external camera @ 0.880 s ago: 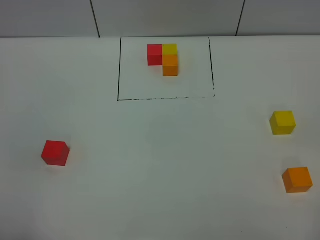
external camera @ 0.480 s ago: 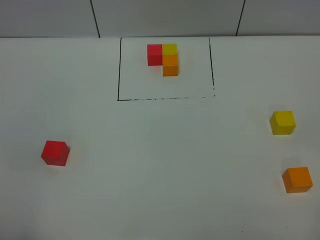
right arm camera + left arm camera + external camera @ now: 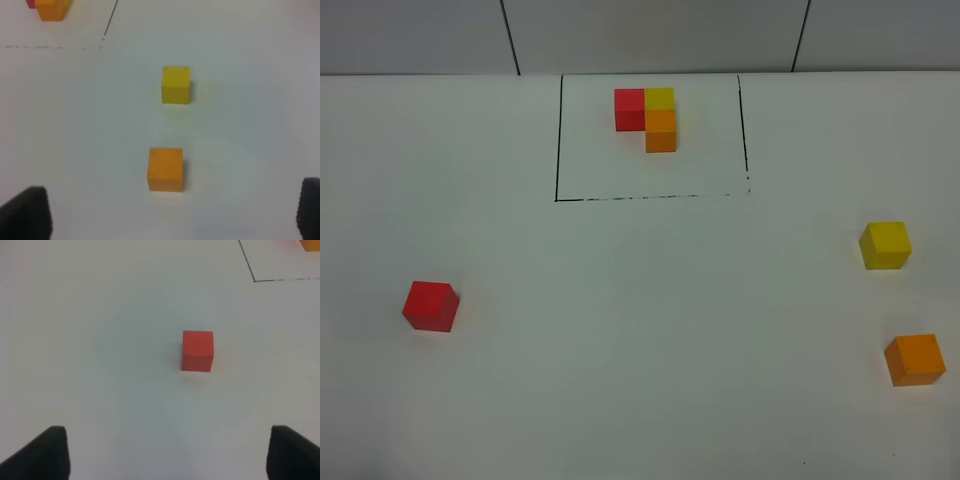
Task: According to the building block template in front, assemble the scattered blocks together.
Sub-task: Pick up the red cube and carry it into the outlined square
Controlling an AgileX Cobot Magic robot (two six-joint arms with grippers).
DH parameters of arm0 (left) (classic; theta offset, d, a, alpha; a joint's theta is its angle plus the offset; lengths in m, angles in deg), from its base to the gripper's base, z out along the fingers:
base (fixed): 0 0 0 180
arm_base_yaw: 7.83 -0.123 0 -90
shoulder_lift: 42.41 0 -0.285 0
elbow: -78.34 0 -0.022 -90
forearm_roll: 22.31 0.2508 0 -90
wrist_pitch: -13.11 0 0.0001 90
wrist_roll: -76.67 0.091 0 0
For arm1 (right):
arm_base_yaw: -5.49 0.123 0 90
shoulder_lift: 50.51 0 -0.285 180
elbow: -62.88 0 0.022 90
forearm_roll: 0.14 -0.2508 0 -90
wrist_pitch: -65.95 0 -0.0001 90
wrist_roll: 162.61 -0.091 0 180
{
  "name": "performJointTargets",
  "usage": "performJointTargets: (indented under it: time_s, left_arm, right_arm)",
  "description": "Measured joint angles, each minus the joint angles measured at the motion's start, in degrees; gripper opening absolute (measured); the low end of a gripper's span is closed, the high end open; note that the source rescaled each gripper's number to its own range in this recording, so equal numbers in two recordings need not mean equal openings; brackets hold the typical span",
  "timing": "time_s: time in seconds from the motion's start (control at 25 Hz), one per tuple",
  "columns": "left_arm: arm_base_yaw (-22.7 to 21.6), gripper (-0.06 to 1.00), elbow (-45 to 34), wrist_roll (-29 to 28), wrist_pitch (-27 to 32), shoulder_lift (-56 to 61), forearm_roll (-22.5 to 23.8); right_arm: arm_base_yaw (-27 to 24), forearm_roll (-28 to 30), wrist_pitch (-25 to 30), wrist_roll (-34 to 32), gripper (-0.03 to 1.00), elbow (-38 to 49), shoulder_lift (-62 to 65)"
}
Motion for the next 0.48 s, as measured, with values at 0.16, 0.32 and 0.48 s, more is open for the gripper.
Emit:
performJointTargets:
  time_s: [0.16, 0.32, 0.48]
  left_arm:
    - [0.0, 0.75, 0.0, 0.0, 0.0, 0.0, 0.0]
    - [0.0, 0.75, 0.0, 0.0, 0.0, 0.0, 0.0]
    - [0.0, 0.75, 0.0, 0.0, 0.0, 0.0, 0.0]
  right_arm:
    - [0.0, -0.3, 0.0, 0.0, 1.00, 0.0, 0.0]
    - [0.0, -0.3, 0.0, 0.0, 1.00, 0.0, 0.0]
    - [0.0, -0.3, 0.0, 0.0, 1.00, 0.0, 0.0]
